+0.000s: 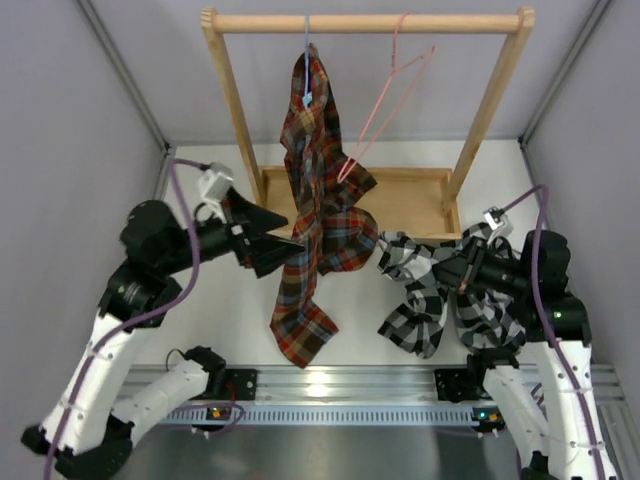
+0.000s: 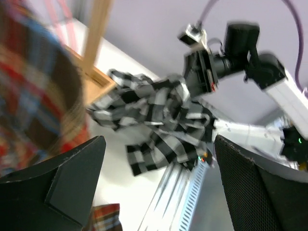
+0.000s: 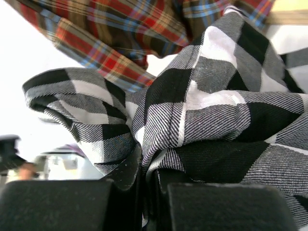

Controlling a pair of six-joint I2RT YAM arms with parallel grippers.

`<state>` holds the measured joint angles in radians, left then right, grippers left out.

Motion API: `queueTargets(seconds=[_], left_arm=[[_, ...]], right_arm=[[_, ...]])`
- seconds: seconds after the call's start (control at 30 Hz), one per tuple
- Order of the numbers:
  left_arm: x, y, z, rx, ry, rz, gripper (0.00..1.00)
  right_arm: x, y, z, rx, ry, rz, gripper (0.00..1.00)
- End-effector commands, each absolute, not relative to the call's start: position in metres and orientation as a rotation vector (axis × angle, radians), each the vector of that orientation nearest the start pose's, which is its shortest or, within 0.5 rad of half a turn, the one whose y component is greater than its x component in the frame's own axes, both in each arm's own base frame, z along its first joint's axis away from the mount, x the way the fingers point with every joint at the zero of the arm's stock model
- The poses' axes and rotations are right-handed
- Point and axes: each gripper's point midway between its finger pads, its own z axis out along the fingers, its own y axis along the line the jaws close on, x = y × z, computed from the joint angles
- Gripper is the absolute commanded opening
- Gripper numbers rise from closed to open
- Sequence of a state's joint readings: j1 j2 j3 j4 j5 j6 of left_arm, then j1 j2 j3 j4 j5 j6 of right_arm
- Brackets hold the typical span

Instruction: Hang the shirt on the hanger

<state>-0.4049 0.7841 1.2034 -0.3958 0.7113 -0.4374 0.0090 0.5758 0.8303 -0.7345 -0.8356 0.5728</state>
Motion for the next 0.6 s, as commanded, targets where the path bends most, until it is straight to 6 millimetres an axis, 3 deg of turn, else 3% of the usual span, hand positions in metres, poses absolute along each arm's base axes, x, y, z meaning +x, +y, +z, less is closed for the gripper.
queueTargets(seconds=[0.0,0.03,0.1,0.17,0.27,0.33,0.37,0.4,0.47,0.5,0.53,0.57], left_arm=[[0.161,-0.254,0.412,0.682,1.584,-1.182,0.98],[0.154,-0.275,0.406,0.675,1.599,-1.128,0.98],[0.158,-0.293,0.391,0.667,1.633,-1.010,0.98],[0.166,-0.294,0.387,0.567,1.661,-0.895,0.98],[0.175,-0.288,0.390,0.471,1.674,-0.849,0.98],[0.177,-0.287,0.394,0.454,1.670,-0.841,0.98],[0.177,-0.288,0.399,0.453,1.660,-0.846,0.98],[0.177,-0.288,0.401,0.456,1.656,-0.848,0.98],[0.179,-0.287,0.403,0.446,1.653,-0.837,0.98],[0.180,-0.284,0.402,0.438,1.658,-0.825,0.98],[0.180,-0.277,0.407,0.419,1.649,-0.821,0.98],[0.182,-0.269,0.408,0.389,1.651,-0.797,0.98]], right_arm=[[0.162,0.142,0.277,-0.117,2.075,1.079,0.01],[0.165,0.138,0.271,-0.092,2.109,1.043,0.00],[0.177,0.122,0.258,-0.041,2.143,0.898,0.00],[0.180,0.112,0.251,-0.013,2.185,0.821,0.00],[0.180,0.128,0.232,-0.014,2.235,0.878,0.00],[0.175,0.143,0.206,-0.030,2.288,0.916,0.02],[0.171,0.154,0.199,-0.027,2.311,0.947,0.08],[0.165,0.176,0.196,-0.134,2.308,0.995,0.13],[0.149,0.201,0.192,-0.236,2.330,1.065,0.24],[0.148,0.206,0.198,-0.266,2.316,1.069,0.47],[0.146,0.206,0.200,-0.297,2.309,1.051,0.62],[0.148,0.200,0.202,-0.298,2.306,1.000,0.70]])
